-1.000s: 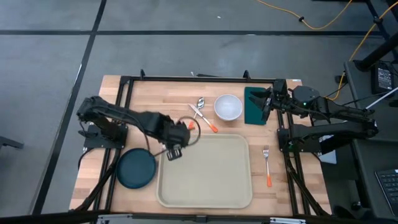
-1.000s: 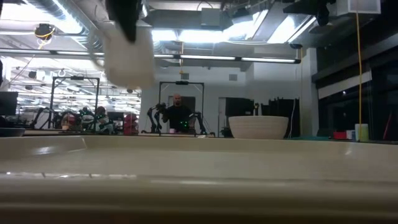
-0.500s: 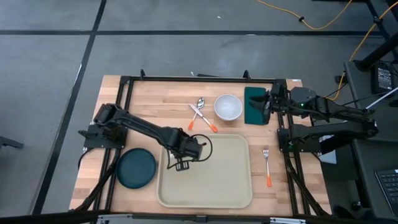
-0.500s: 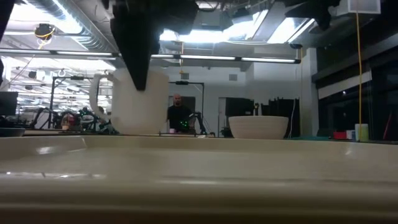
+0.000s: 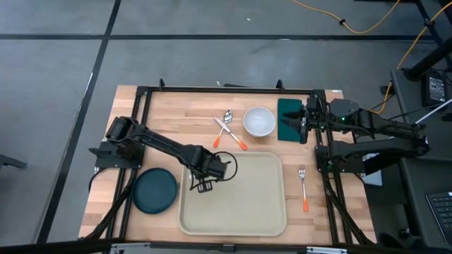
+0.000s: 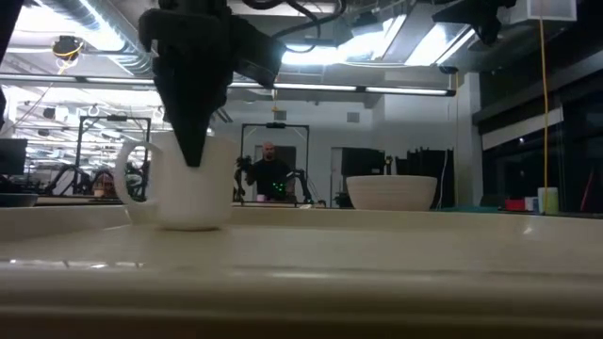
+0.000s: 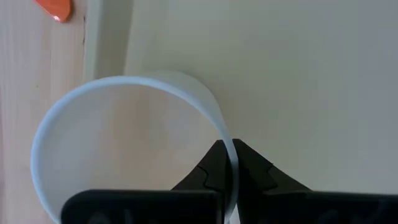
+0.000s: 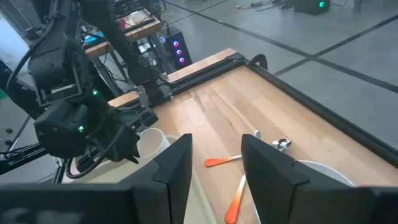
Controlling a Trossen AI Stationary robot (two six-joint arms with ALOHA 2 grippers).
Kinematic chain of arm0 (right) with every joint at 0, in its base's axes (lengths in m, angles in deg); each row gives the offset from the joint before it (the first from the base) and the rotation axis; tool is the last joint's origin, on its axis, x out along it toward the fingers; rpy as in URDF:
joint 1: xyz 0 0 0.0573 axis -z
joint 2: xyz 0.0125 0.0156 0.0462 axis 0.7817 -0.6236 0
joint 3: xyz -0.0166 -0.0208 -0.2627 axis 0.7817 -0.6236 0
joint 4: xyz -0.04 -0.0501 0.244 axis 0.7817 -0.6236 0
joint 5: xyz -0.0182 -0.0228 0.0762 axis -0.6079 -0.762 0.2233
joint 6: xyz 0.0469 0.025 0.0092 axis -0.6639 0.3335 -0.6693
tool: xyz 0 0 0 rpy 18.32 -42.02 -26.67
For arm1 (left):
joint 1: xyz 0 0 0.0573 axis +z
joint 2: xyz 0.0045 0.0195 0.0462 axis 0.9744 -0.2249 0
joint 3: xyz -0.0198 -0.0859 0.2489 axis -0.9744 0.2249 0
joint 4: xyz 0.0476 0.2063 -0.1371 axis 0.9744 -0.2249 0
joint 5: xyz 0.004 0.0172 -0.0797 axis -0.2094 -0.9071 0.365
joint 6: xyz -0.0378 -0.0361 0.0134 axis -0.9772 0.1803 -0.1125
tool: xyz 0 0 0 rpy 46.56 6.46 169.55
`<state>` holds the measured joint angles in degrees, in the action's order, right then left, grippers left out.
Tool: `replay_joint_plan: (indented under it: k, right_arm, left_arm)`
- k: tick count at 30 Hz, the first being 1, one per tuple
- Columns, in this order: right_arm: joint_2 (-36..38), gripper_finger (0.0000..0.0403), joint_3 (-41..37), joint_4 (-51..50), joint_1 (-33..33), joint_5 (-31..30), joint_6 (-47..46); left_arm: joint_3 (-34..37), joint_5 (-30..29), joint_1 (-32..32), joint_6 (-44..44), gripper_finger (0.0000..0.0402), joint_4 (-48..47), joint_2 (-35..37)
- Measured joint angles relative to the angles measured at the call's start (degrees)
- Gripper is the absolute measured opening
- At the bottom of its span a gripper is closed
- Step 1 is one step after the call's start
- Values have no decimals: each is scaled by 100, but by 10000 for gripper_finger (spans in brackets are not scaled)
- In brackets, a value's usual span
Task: Set up tray
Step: Put the white cup on the top left of the light brown serving tray, then put the black plate on the light brown serving tray to the bottom of the white cup
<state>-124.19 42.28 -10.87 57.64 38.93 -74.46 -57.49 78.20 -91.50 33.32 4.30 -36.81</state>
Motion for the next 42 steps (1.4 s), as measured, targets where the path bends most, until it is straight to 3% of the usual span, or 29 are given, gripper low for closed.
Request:
replay_joint_plan:
  k: [8, 18, 23, 29, 36, 42]
  right_arm:
    - [0, 145, 0, 0, 0, 40, 100]
    - [-2, 145, 0, 0, 0, 136, 148]
    - [-2, 145, 0, -2, 0, 136, 275]
    - [-4, 145, 0, -48, 4, 136, 295]
    - [-4, 145, 0, -50, 4, 134, 293]
    - [-4, 145, 0, -48, 4, 133, 295]
  left_arm:
    - [19, -9, 78, -223, 24, 108, -50]
    - [26, 132, 76, -510, 100, 31, -1]
    - [-60, 17, 73, -686, 143, -176, 289]
    - [-682, -178, 24, -1189, 169, -968, 896]
    - [-975, -92, -993, -2676, 170, -2005, 1363]
    - [-973, 81, -2134, -4343, 170, -2011, 1122]
